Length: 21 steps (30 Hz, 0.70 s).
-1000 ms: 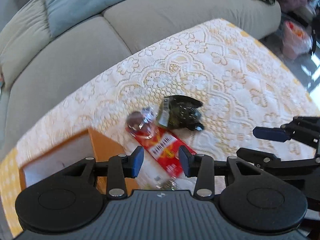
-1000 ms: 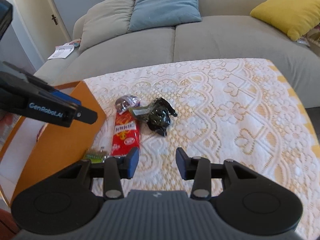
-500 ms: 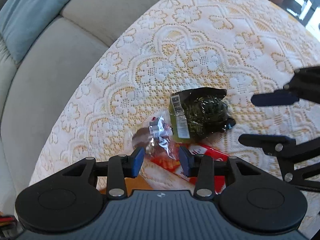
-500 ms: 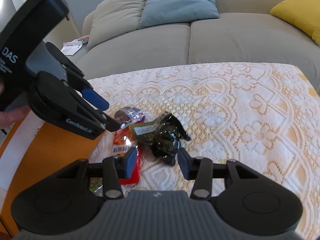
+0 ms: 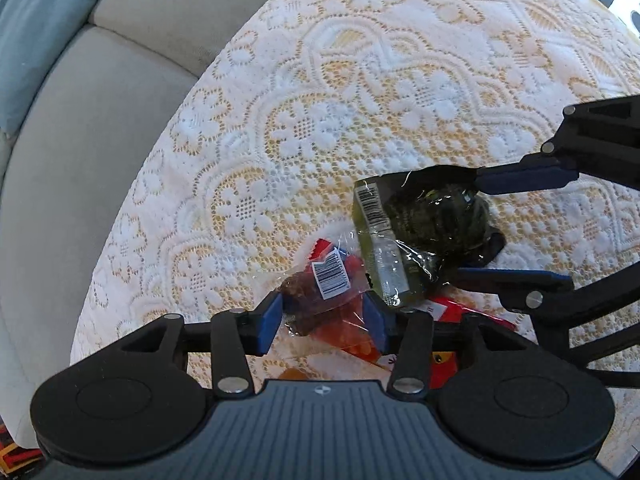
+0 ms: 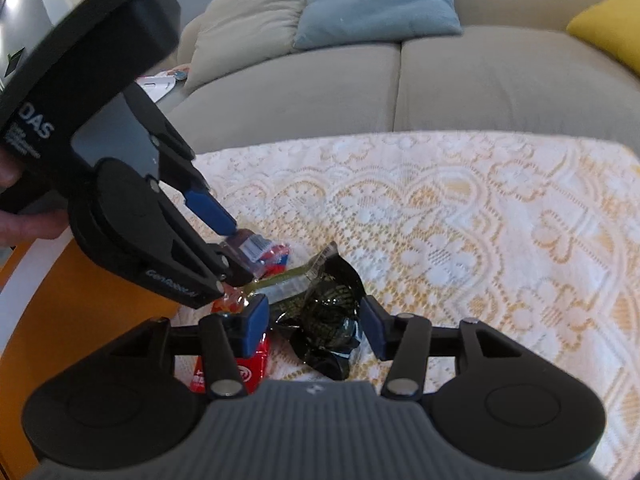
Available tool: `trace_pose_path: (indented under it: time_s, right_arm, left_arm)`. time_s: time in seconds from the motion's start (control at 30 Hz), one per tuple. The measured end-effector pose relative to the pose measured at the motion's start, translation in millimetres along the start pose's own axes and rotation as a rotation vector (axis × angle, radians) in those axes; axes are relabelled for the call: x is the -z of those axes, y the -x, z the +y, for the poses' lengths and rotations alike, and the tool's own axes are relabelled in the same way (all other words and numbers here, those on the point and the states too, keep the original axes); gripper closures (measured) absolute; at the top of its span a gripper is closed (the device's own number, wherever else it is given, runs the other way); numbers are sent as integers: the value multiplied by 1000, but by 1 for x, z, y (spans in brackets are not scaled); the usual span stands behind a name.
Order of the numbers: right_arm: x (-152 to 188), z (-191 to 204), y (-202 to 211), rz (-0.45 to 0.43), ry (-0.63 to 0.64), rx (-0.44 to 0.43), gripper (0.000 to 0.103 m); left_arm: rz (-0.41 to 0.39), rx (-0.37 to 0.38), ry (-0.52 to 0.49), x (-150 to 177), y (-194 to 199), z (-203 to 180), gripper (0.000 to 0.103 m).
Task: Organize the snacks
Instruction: 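Reach the left gripper to the small clear candy bag while the right gripper reaches the black bag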
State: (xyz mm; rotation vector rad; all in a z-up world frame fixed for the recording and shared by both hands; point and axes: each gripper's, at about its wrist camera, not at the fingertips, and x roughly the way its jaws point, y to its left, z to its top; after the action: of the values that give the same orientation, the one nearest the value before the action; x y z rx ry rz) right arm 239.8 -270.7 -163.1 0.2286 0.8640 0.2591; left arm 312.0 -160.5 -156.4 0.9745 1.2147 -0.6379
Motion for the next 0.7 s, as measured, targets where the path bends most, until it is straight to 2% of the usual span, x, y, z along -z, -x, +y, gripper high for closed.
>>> trace_pose_path:
  time_s: [0.13,0.2,0.37,0.5,0.53,0.6,0.7]
  right_arm:
    - [3,0,-2,-8,5,9,53]
    - [4,0,-3,-10,9,26,56]
    - [3,-2,-4,1,9,48,59]
    - [3,-5,-6,-2,-5,49,59]
    - [3,-5,-7,-3,-3,47,59]
    - [3,-3,-7,-6,8,51,60]
    - [3,-3,-6,-5,16,52,65]
  left_arm:
    - [4,13,38,-3,-5,5,46]
    - [4,11,43,-3,-7,5,44]
    - [37,-9,60,-6,-15,4,33]
    - [34,0,100,-5,-16,8,33]
    - [32,1,108,-4,-16,9,33]
    - [32,-7,119,-3,-16,10,46]
    - [40,-47,120,-1,-16,8,51]
